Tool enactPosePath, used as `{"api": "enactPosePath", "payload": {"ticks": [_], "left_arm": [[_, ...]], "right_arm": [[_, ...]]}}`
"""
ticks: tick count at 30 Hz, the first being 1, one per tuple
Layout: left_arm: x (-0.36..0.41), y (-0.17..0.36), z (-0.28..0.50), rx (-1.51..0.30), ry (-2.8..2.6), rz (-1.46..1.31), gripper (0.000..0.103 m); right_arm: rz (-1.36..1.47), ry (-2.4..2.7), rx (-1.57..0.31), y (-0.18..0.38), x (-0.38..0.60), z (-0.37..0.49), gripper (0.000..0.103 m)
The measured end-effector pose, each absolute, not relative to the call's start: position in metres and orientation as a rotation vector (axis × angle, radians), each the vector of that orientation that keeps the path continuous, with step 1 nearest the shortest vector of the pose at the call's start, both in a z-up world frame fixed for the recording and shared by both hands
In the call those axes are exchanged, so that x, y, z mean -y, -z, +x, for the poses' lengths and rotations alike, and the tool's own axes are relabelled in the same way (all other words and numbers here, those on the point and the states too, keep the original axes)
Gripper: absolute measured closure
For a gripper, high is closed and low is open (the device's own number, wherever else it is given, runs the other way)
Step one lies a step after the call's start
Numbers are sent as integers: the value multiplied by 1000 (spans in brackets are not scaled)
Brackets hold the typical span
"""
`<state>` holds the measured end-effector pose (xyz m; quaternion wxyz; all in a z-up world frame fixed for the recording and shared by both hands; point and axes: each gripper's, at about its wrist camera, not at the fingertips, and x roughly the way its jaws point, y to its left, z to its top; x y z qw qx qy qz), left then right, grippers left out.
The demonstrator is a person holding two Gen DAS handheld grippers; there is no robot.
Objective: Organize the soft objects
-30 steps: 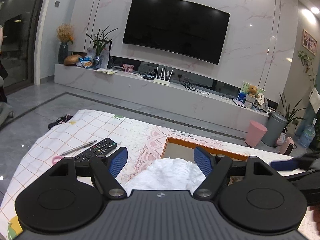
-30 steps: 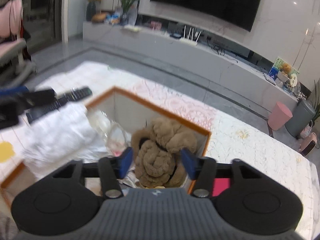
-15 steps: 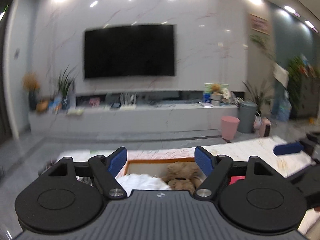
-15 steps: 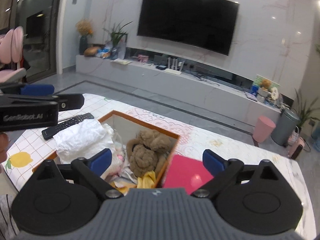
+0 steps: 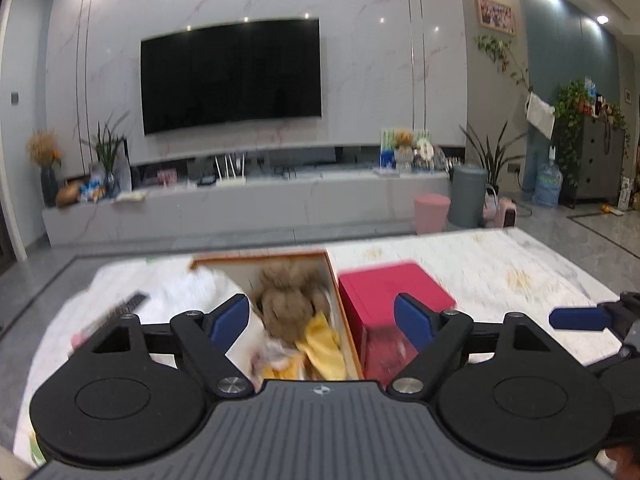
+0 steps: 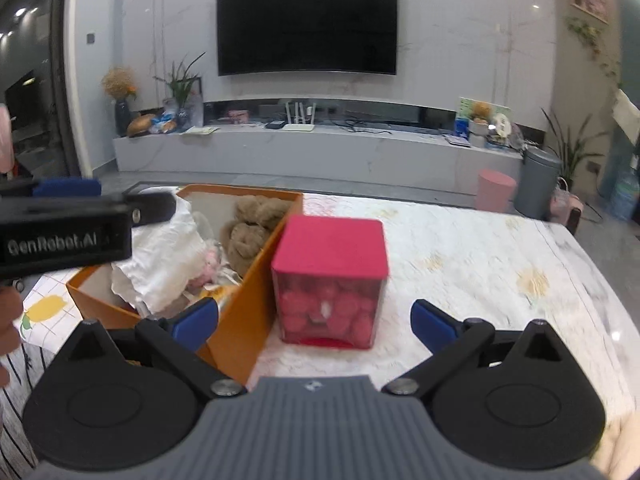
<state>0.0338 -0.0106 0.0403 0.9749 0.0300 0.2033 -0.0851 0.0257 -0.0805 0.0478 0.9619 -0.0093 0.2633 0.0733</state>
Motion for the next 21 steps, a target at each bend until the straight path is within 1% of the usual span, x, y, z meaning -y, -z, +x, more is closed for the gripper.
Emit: {"api": "enactPosePath", "payload": {"ticks": [4,8,21], "left_arm": [[11,-26,22,-438,162,49,7],[12,-21,16,-447,158,42,7],[28,-7,10,-492,111,92,7]], "right_arm": [[13,-141,-511,-39,89,18,3],[-27,-143,-516,-30,91,11,3],[-4,-164,-566,-13,99,15,3]]}}
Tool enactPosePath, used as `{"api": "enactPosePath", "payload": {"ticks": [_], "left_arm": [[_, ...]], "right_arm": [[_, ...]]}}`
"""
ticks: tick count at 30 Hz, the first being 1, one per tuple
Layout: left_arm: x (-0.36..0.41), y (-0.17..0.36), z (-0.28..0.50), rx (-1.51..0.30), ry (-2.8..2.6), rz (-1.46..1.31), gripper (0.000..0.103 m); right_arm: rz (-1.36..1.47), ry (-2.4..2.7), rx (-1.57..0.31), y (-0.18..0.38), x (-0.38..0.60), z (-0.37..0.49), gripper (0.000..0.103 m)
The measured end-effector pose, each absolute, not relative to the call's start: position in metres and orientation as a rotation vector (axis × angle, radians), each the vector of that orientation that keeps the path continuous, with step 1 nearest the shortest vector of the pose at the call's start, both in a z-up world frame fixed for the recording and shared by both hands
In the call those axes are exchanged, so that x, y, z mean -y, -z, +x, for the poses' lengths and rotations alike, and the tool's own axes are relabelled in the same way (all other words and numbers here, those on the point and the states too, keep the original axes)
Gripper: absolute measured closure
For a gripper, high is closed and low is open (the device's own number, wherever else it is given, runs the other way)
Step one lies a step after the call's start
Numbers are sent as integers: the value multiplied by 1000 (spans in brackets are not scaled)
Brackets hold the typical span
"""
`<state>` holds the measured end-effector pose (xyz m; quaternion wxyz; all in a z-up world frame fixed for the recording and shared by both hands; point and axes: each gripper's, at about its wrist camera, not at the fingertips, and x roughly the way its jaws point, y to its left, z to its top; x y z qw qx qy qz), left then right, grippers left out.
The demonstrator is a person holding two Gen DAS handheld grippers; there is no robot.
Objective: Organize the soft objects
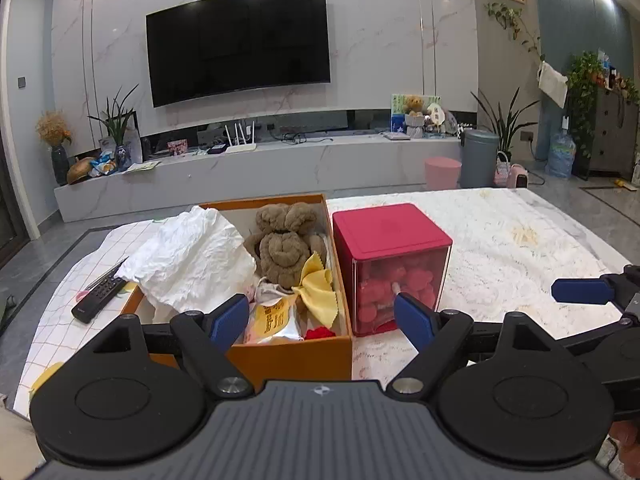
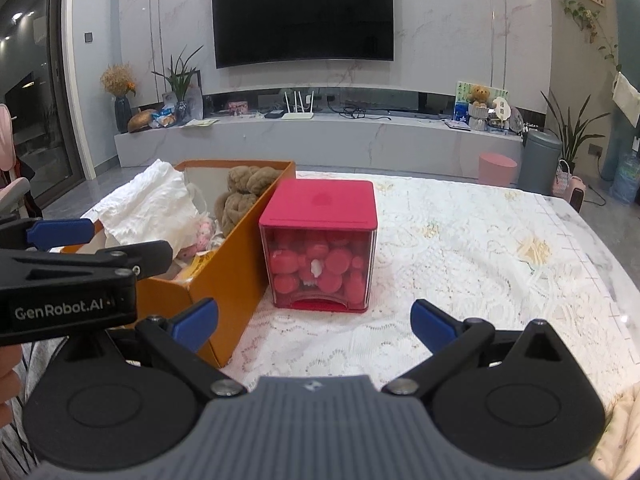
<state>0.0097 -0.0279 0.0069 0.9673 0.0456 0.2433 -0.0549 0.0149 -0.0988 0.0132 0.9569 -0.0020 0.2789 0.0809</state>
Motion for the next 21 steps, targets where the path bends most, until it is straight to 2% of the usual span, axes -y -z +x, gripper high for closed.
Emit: {"api": "enactPosePath", "payload": {"ticks": [21], "left_arm": [[38,-8,5,-480,87,124,7]], "right_arm": [[-19,-161,-569,-11,103,14,3]]}}
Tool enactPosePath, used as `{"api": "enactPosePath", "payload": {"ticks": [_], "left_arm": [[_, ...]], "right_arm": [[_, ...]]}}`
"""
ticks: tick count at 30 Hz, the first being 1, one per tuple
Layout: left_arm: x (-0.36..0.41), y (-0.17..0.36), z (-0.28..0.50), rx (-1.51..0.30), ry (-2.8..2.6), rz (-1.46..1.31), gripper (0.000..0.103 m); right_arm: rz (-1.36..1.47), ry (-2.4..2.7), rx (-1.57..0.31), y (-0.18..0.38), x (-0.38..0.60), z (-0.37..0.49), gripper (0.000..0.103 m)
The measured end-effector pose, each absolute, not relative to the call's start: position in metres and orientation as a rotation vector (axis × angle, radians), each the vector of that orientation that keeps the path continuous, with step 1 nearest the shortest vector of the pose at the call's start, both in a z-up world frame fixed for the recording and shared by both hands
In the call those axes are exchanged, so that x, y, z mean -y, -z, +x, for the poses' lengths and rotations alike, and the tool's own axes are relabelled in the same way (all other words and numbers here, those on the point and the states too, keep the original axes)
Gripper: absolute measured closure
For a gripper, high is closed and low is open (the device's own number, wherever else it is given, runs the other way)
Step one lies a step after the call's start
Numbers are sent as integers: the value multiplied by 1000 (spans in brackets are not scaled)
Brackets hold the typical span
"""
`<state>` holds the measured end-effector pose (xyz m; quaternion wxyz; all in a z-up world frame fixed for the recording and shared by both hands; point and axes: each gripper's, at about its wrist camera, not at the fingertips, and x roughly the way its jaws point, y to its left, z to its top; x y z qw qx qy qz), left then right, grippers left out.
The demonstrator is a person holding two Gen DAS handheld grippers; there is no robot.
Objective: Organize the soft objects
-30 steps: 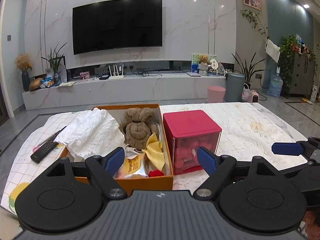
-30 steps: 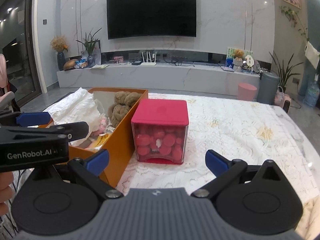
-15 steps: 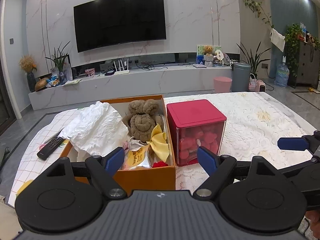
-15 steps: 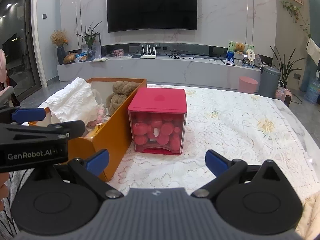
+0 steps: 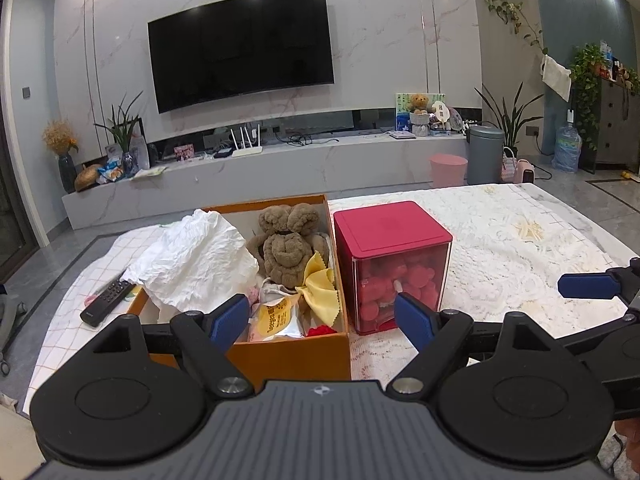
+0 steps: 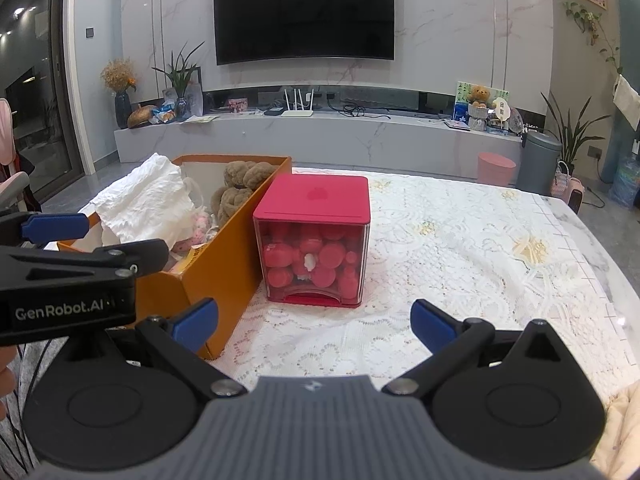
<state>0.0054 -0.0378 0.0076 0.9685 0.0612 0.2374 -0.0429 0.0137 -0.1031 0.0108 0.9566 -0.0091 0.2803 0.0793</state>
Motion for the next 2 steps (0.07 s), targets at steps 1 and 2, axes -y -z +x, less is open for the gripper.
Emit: {"api": "enactPosePath", "payload": {"ticks": [1,2], "left_arm": [[38,-7,5,-479,84,126,7],[38,-8,5,-479,83,126,7]], "right_arm": [[-19,-160,-569,-11,103,14,3],[-20,-161,-569,-10,104,14,3]]}}
